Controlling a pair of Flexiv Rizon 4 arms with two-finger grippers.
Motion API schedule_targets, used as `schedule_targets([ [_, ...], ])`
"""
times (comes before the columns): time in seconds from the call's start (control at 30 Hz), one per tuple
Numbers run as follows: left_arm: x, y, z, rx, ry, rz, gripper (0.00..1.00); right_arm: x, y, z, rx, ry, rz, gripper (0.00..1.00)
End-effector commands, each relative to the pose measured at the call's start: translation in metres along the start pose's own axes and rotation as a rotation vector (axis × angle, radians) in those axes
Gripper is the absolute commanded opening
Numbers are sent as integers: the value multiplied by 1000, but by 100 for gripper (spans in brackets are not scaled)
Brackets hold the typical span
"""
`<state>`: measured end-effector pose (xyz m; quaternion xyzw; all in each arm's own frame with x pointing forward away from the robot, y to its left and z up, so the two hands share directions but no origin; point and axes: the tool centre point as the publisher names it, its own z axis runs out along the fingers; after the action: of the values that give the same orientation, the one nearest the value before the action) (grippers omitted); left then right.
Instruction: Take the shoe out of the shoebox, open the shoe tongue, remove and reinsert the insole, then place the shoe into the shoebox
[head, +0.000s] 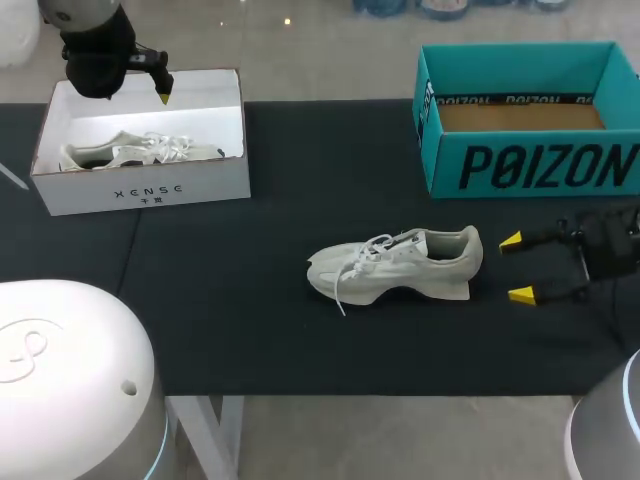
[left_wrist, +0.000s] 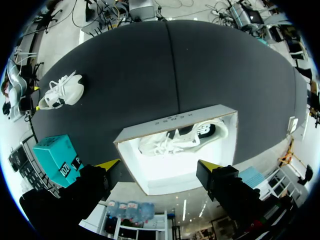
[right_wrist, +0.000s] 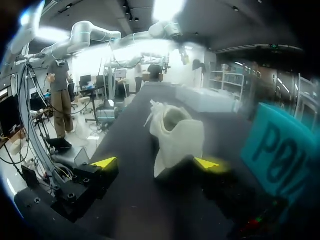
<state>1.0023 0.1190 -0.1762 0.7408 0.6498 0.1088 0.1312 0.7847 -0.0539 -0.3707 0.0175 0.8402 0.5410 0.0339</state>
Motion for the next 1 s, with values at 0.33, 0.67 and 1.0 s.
schedule_targets([
  [0.33,0,-1,-1,-1,1,1,100,-43,-21,-1,7,-36,6,100],
  [0.67,0,-1,-1,-1,1,1,100,-66,-37,0,18,-61,0,100],
  [1.0,0,-1,-1,-1,1,1,100,-58,-45,24,-28,-38,10,100],
])
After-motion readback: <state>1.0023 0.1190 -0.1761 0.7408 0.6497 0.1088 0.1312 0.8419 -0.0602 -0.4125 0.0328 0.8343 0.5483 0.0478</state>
